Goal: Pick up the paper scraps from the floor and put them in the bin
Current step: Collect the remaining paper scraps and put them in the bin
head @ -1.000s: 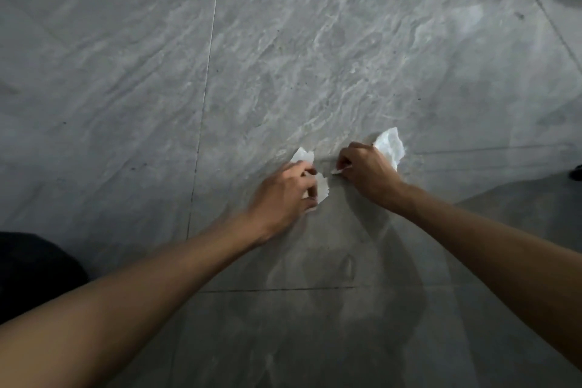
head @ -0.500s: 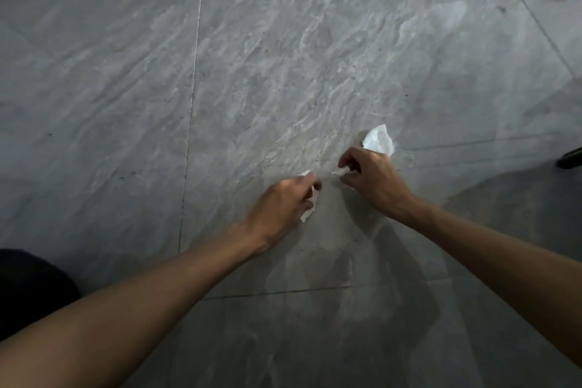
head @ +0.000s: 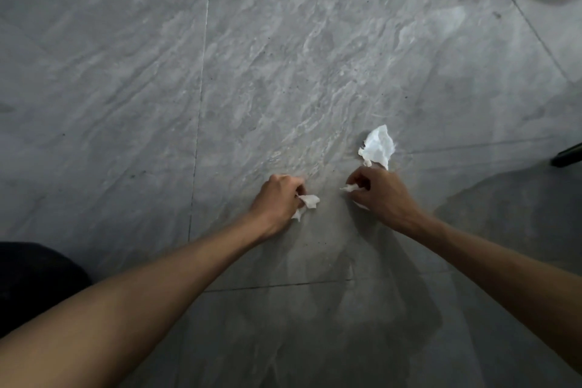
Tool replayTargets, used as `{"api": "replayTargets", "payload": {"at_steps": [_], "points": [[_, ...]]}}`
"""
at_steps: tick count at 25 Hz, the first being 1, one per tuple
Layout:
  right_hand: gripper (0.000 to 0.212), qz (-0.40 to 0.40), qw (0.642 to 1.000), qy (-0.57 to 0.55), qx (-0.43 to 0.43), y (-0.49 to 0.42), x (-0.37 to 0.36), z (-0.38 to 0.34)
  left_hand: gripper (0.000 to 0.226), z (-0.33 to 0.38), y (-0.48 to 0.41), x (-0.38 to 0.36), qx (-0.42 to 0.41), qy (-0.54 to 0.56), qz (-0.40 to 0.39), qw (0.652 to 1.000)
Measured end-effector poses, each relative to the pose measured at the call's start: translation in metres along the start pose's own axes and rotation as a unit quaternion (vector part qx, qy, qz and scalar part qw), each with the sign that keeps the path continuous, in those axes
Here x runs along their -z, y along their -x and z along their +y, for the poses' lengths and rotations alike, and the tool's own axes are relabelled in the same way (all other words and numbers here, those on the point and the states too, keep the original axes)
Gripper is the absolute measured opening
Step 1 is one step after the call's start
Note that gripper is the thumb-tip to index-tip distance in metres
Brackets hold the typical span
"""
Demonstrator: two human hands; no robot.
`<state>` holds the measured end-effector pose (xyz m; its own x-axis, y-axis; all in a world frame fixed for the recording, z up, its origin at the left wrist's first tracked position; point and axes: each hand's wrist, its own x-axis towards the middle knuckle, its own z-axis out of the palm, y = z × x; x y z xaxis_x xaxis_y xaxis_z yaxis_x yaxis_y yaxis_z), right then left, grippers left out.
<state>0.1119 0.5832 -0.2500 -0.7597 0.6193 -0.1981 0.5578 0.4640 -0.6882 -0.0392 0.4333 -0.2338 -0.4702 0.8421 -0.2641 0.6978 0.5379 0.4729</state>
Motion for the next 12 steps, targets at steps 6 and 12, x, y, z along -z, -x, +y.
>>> {"api": "replayTargets", "payload": {"at_steps": [6, 12], "points": [[0.007, -0.119, 0.962, -0.227, -0.097, 0.018, -0.008, -0.082, 0.009, 0.023, 0.04, 0.12, -0.093, -0.001, 0.063, 0.994], [0.006, -0.212, 0.952, -0.221, 0.002, 0.049, -0.007, -0.218, 0.009, -0.006, 0.153, 0.236, -0.085, 0.01, 0.159, 0.984]]}}
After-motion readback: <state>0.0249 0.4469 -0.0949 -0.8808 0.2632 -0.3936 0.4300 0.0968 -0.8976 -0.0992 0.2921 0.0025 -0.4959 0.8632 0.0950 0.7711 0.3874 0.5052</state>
